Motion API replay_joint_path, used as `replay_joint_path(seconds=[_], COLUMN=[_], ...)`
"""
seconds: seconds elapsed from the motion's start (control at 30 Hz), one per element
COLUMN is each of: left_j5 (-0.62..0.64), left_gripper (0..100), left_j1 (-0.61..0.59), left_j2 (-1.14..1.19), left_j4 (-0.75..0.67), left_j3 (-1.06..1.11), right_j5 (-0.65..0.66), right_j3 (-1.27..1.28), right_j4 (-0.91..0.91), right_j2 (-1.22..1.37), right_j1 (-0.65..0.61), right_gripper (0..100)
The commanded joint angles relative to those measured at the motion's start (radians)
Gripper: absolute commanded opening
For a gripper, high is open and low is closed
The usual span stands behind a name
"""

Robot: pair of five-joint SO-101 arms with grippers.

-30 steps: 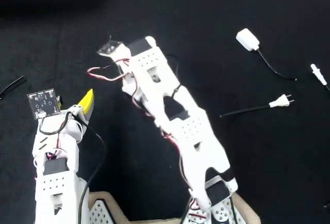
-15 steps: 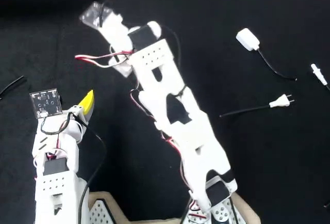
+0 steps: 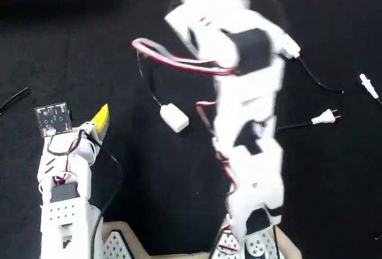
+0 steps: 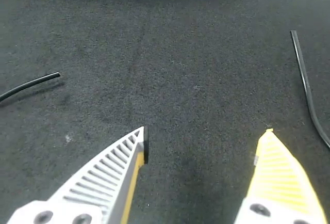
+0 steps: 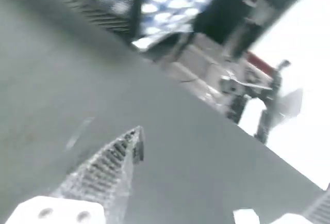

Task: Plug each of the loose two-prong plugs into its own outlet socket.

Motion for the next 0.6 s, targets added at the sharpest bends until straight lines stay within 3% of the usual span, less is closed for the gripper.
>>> replay_joint_path(seconds=[0.0,0.27,0.43,0.57], left_j5=[-0.003,0.034,0.186,0.218], left_gripper=[34,34,34,34], left_j1=[-0.007,-0.091,-0.236,-0.378], left_j2=[-0.009,-0.002,-0.002,-0.003], left_j4=[-0.015,-0.014,0.063,0.120], left_j3=[-0.019,-0.056,-0.111,-0.133], right_j5=[-0.055,-0.091,-0.086,-0.095], right_j3=[0.101,0.737,1.230,1.540], right_j4=[0.035,0.035,0.029,-0.051], right_j2=[-0.137,-0.389,-0.513,-0.573], right_j1=[0.173,0.454,0.494,0.462], right_gripper=[50.6,50.6,50.6,50.6])
